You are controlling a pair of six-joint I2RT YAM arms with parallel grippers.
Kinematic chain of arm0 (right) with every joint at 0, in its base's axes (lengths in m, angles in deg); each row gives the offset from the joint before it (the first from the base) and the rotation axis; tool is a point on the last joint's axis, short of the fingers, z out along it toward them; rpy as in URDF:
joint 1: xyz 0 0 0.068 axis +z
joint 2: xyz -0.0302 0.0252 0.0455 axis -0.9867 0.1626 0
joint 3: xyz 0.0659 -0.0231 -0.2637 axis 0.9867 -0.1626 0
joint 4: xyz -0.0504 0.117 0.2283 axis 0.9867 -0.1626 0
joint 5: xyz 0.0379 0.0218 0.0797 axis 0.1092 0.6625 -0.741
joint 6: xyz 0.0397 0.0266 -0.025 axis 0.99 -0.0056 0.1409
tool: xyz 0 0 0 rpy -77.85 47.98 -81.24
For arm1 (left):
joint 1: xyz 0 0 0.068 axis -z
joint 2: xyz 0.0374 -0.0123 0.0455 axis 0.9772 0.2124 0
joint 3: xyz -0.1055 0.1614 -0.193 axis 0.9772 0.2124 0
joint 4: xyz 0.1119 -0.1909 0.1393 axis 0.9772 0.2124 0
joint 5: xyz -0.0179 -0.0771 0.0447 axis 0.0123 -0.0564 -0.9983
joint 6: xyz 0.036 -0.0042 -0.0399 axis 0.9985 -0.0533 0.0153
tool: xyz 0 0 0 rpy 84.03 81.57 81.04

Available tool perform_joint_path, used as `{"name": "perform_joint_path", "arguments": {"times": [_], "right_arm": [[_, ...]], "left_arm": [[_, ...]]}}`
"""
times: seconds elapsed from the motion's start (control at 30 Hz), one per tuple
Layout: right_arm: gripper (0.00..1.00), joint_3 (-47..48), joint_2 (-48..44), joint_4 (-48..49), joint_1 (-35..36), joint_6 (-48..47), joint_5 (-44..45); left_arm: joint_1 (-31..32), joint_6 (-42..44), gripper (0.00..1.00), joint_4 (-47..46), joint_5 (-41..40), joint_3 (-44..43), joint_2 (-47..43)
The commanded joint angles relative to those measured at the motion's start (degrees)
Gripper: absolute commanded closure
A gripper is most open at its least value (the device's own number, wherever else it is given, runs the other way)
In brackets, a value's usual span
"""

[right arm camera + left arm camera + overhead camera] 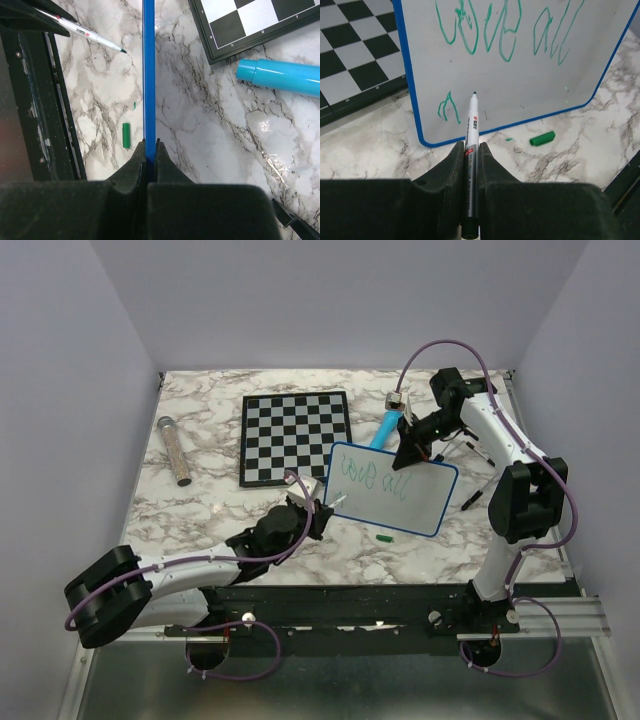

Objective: Write a sentence on the whiteboard

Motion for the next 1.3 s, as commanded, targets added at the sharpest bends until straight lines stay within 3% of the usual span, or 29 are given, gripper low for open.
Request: {"name": "perform_joint_path", "arguments": {"times": [0.0,0.5,1.27], "right_arm": [[0.99,0.0,-0.3,-0.3,0.2,-0.7,-0.3],[0.99,-0.1,-0.2,-0.2,0.1,-0.7,-0.3],[0.99,-0.1,-0.2,-0.2,0.1,-0.8,-0.4]], "left_arm": [[-1.2,-0.4,1.0,-2.4,1.0,0.3,-2.2],[-2.6,-0.8,1.0,-2.8,2.1,-1.3,3.2],[-2.9,-1.5,1.0,-3.3,3.2,-1.0,4.5]]}}
